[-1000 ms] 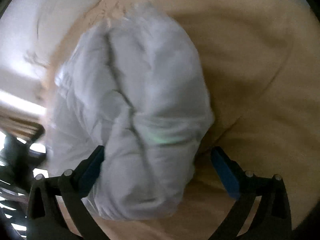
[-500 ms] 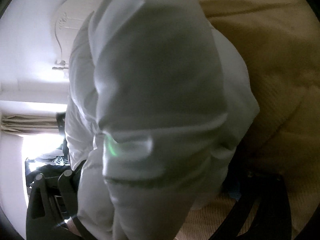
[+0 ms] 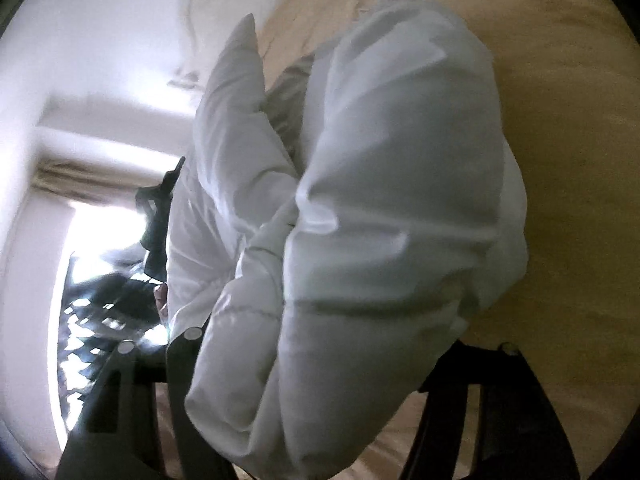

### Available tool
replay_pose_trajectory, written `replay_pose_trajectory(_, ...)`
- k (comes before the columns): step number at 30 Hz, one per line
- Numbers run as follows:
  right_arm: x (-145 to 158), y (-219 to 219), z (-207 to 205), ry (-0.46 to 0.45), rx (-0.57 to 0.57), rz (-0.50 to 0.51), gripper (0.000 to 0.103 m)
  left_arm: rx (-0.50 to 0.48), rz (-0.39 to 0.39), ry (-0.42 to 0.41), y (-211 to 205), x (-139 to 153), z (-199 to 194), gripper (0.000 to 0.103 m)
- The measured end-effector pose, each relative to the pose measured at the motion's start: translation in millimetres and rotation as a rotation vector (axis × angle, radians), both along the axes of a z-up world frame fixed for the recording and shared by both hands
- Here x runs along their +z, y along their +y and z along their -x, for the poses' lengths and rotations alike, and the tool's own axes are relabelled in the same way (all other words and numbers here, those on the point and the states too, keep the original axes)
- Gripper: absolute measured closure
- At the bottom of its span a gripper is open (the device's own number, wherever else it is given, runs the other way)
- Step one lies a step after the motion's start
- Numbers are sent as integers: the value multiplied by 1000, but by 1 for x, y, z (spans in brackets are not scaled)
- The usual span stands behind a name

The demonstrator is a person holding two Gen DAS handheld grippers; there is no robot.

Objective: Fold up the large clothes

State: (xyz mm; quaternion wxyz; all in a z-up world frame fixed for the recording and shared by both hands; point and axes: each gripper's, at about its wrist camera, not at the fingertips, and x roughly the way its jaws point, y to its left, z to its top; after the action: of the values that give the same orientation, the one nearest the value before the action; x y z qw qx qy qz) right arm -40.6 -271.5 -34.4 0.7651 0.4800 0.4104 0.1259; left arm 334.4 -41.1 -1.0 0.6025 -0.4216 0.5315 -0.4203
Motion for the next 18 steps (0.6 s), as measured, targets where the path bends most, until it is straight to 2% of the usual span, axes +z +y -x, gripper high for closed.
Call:
replay_pose_trajectory(3,-27,33,-34,26,59,-51,38,66,-119,44,37,-29,-7,11)
replay_pose_trajectory(5,-63,54,-49,106,97,-51,36,97,-246,130,46,-76,-11,10)
replay_pose_trajectory(6,-82,60,-61,146,98,-62,27,131,-204,197,53,-105,-11,10)
replay_pose_trajectory(7,-100,63,-72,139,97,-119,24,168,-142,221,59,-112,-9,11)
replay_pose_trajectory(10,-100,63,-74,126,100,-119,26,177,-96,220,66,-89,-5,11)
replay_pose_trajectory(12,-101,62,-72,132,100,-122,26,178,-94,197,79,-70,7,11)
replay_pose_trajectory(15,-103,61,-71,129,96,-140,27,226,-251,115,93,-31,52,11)
replay_pose_trajectory(16,-102,60,-71,129,97,-137,26,227,-335,72,92,-13,76,11)
replay_pose_trajectory(18,-101,70,-75,130,107,-118,26,241,-425,-32,82,13,115,11)
